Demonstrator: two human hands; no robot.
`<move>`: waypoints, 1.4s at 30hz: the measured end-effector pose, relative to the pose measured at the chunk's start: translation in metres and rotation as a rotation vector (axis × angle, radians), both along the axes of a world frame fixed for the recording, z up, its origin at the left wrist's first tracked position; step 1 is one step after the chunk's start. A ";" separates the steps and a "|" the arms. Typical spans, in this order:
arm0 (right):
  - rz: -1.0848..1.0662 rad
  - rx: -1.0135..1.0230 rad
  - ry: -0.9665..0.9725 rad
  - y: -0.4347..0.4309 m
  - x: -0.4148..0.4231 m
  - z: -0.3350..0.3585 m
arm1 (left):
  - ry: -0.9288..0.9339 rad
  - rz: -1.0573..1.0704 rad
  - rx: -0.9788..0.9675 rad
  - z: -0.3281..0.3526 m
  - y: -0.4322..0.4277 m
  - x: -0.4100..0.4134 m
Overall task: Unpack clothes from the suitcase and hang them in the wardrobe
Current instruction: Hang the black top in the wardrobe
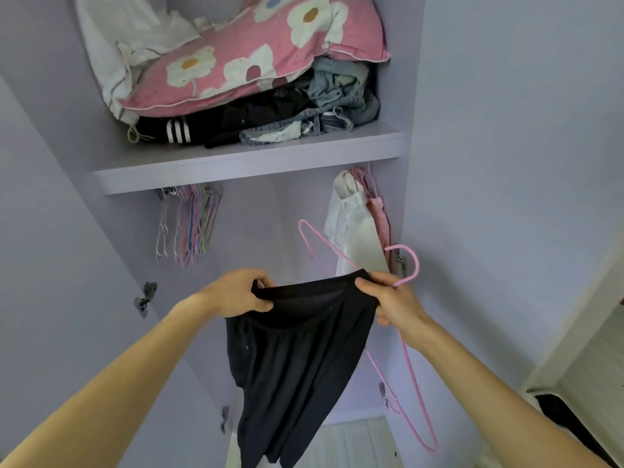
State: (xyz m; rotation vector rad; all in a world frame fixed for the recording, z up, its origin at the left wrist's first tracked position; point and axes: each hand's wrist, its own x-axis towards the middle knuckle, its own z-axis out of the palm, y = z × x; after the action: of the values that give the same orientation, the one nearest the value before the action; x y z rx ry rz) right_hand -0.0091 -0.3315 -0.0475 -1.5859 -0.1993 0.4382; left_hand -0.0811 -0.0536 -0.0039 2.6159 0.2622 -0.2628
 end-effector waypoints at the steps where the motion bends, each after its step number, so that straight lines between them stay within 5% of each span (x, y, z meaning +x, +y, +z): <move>1: -0.037 0.016 -0.002 -0.001 0.004 0.000 | -0.004 0.023 0.047 -0.002 0.010 -0.002; 5: -0.113 0.008 -0.103 0.000 0.013 0.000 | 0.016 0.128 0.070 0.000 0.044 -0.018; 9: -0.092 -0.252 -0.298 0.004 0.016 -0.006 | 0.070 0.239 -0.381 0.007 0.052 -0.032; 16: -0.157 -0.327 -0.178 0.003 0.020 -0.017 | -0.001 0.418 -0.907 0.011 0.027 -0.030; 23: -0.264 0.228 0.094 0.000 0.023 0.021 | -0.199 0.234 -0.637 0.039 -0.028 -0.006; 31: -0.377 0.777 0.068 -0.006 0.008 0.082 | -0.083 0.131 -0.531 0.058 -0.042 -0.004; 42: -0.298 0.902 0.065 0.025 0.014 0.127 | -0.086 0.154 -0.540 0.104 -0.038 -0.029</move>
State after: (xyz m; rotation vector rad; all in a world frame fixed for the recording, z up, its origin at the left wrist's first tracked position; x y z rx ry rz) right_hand 0.0046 -0.3062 0.0793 -0.6944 -0.0835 0.1224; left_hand -0.1096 -0.0918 0.1004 2.0565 0.3112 -0.1417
